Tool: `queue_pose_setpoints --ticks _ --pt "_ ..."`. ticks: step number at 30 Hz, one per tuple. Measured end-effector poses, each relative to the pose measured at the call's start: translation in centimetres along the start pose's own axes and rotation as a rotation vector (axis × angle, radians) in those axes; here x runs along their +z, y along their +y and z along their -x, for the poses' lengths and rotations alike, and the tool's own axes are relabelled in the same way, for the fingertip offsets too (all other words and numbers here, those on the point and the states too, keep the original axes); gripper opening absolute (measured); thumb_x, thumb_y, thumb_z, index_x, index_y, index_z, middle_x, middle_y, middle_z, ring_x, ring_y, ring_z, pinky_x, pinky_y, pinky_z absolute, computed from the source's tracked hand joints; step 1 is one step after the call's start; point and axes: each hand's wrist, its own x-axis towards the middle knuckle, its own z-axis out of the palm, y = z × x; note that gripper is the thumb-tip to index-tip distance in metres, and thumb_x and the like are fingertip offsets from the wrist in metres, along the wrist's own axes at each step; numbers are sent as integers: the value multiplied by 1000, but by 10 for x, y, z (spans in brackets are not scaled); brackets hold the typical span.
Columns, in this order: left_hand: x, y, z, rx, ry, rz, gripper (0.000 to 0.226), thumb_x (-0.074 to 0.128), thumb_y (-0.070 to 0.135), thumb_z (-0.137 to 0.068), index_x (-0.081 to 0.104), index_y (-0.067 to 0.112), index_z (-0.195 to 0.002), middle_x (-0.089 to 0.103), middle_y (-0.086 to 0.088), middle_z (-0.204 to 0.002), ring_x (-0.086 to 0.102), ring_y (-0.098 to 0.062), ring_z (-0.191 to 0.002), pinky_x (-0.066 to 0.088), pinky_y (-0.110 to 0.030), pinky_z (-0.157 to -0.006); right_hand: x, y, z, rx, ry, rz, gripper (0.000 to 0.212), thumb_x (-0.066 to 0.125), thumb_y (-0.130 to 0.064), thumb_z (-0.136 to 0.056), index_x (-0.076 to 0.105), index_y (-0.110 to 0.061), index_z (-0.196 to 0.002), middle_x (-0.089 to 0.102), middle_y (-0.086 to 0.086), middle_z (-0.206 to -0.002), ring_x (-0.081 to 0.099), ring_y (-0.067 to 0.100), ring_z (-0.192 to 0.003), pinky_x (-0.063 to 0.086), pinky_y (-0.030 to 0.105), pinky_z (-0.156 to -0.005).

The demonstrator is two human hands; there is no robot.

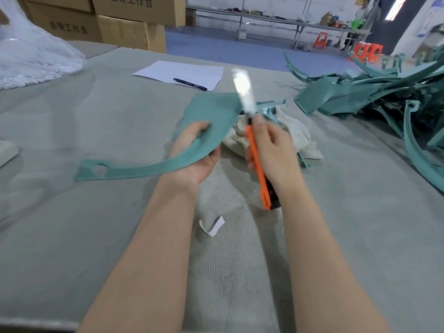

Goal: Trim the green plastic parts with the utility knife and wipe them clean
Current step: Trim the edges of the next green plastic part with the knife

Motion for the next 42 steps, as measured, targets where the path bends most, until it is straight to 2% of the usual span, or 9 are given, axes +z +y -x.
queue_pose_setpoints --ticks 3,10,18,21,25,28,33,37,42 --pt "1 -7 -2 170 -26 -247 24 58 7 -87 67 18 -68 66 2 -68 62 -11 -59 50 -23 -61 -11 4 -7 35 200 -169 32 64 -39 -91 51 -14 -77 56 7 -67 54 12 -53 44 23 -48" --pt "7 -15 0 275 -45 -437 21 59 15 -88 68 8 -106 72 -7 -108 67 -23 -103 50 -42 -98 -3 6 -6 44 83 -204 28 75 -18 -82 48 -12 -81 47 7 -66 45 19 -50 41 28 -49" --pt "11 -18 3 227 -96 -479 30 57 13 -92 63 6 -120 69 -6 -116 66 -22 -105 51 -36 -92 -11 4 -7 71 209 -291 20 64 -14 -91 49 -14 -76 60 9 -71 49 10 -47 42 20 -47" --pt "9 -15 5 201 -106 -421 16 58 12 -91 67 14 -104 70 -1 -102 66 -17 -86 49 -30 -77 -16 6 -9 159 301 -383 15 59 -9 -91 51 -13 -79 65 -3 -61 48 8 -44 43 19 -47" --pt "8 -13 5 207 -37 -310 11 58 10 -90 66 18 -88 68 -2 -95 63 -18 -88 49 -35 -86 -21 11 -11 241 372 -366 17 57 -3 -84 47 -13 -74 59 -1 -59 49 9 -44 43 23 -49" --pt "7 -14 2 230 10 -283 11 58 10 -90 63 18 -96 67 -1 -99 64 -17 -89 50 -33 -87 -18 12 -12 255 350 -324 17 56 -2 -84 46 -15 -80 48 9 -75 48 16 -54 43 31 -59" --pt "5 -14 -2 254 11 -282 10 56 11 -90 60 17 -97 61 -3 -93 57 -17 -84 44 -30 -76 -12 8 -8 185 243 -325 19 62 -15 -91 48 -12 -79 53 5 -63 51 9 -48 46 20 -47" --pt "3 -15 -4 268 4 -273 8 57 11 -89 62 17 -88 63 -2 -88 59 -18 -80 46 -28 -68 -4 5 -8 208 121 -380 14 62 -6 -89 52 -13 -82 65 0 -66 62 13 -59 54 25 -59" --pt "3 -16 -6 288 6 -291 9 57 12 -89 63 13 -96 65 -1 -87 61 -15 -77 47 -28 -72 0 3 -5 146 26 -312 22 67 -12 -88 46 -13 -82 63 12 -81 55 10 -47 47 22 -48"
